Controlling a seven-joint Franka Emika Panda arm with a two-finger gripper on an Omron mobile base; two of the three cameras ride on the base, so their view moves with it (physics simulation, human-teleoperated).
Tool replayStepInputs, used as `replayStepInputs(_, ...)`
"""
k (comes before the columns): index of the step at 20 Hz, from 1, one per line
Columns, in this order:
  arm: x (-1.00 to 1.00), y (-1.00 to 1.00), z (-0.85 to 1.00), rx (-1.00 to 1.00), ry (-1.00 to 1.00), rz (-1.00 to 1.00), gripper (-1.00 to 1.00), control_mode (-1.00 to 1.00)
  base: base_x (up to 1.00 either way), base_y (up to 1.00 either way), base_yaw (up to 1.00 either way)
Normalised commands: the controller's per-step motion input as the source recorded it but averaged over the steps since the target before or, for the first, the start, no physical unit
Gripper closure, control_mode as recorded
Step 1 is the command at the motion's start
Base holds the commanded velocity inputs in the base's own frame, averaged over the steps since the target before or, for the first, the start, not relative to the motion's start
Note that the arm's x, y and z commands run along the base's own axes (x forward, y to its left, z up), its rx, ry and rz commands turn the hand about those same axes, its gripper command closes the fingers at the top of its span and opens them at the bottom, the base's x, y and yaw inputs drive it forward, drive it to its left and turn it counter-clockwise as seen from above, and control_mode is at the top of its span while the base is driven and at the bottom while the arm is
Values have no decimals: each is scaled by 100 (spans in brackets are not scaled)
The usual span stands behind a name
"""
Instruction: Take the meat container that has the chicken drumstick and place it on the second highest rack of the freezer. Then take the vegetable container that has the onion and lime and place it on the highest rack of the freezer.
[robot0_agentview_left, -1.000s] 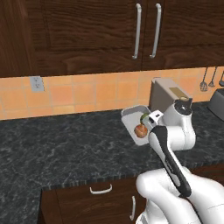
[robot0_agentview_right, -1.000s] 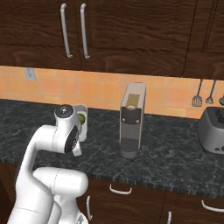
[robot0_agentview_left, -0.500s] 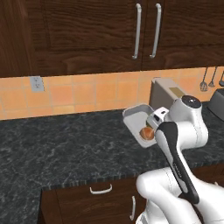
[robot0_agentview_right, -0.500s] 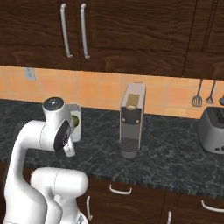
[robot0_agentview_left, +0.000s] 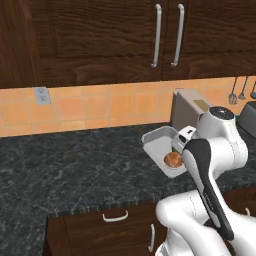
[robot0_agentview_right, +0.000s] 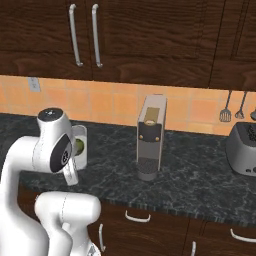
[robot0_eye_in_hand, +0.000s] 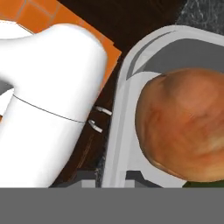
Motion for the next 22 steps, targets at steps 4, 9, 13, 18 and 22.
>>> replayStepInputs(4, 0, 0, 0, 0, 0, 0, 100, 100, -86, -12, -2)
replayStepInputs(9, 0, 0, 0, 0, 0, 0, 100, 100, -21, -85, -20)
replayStepInputs(13, 0, 0, 0, 0, 0, 0, 100, 100, 0, -100, -22)
replayStepInputs(18, 0, 0, 0, 0, 0, 0, 100, 100, -1, -100, -10)
replayStepInputs(22, 0, 0, 0, 0, 0, 0, 100, 100, -32, -100, -6)
